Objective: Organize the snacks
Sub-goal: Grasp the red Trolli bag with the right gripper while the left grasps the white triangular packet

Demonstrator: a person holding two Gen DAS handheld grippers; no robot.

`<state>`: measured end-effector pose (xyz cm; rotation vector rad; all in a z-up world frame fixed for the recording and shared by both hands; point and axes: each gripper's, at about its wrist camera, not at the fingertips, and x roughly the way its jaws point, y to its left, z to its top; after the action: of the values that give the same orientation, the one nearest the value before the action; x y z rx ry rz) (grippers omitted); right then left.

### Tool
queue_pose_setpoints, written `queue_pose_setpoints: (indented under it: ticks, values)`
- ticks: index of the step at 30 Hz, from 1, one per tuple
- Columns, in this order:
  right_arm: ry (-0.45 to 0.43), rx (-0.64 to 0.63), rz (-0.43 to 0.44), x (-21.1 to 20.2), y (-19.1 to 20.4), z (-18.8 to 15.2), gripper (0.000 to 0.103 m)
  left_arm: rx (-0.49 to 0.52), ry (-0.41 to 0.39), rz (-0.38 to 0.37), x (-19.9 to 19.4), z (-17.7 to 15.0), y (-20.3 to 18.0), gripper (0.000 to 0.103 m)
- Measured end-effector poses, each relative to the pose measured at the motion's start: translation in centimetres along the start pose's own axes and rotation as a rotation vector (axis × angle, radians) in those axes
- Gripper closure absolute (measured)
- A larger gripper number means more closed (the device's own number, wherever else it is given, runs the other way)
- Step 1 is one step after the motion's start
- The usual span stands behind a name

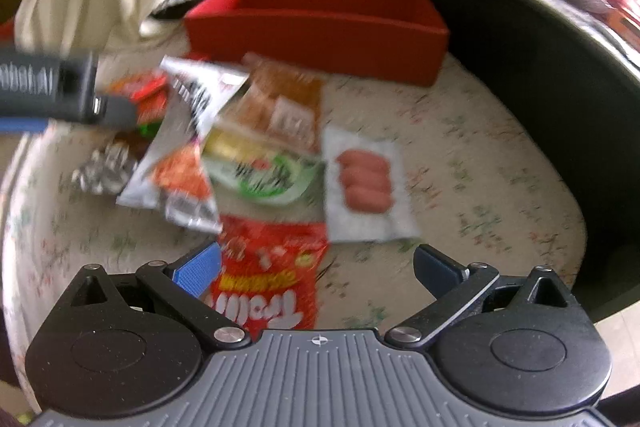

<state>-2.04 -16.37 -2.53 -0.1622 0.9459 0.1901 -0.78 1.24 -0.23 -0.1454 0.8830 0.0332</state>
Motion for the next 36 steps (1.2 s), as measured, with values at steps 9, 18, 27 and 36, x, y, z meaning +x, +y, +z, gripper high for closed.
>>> queue_pose_setpoints:
  ticks: [9,18,27,36]
  values:
    - [0.091,-0.039,0.015,3.0,1.6,-0.5,0.001,-0.021,0.018,-0.023,0.1,0.1,0.3,0.01]
    - [0.15,0.041,0.071,3.7,-0.1,-0.6,0.0,-0.056,0.041,-0.017,1.0,0.3,1.1,0.01]
    - [0.135,-0.014,0.127,3.0,-1.1,0.5,0.032,-0.049,0.017,0.014,1.2,0.2,1.0,0.01]
    - [0.129,0.059,0.168,3.4,-3.7,0.5,0.034,0.032,0.064,-0.013,3.1,-0.2,-1.9,0.01]
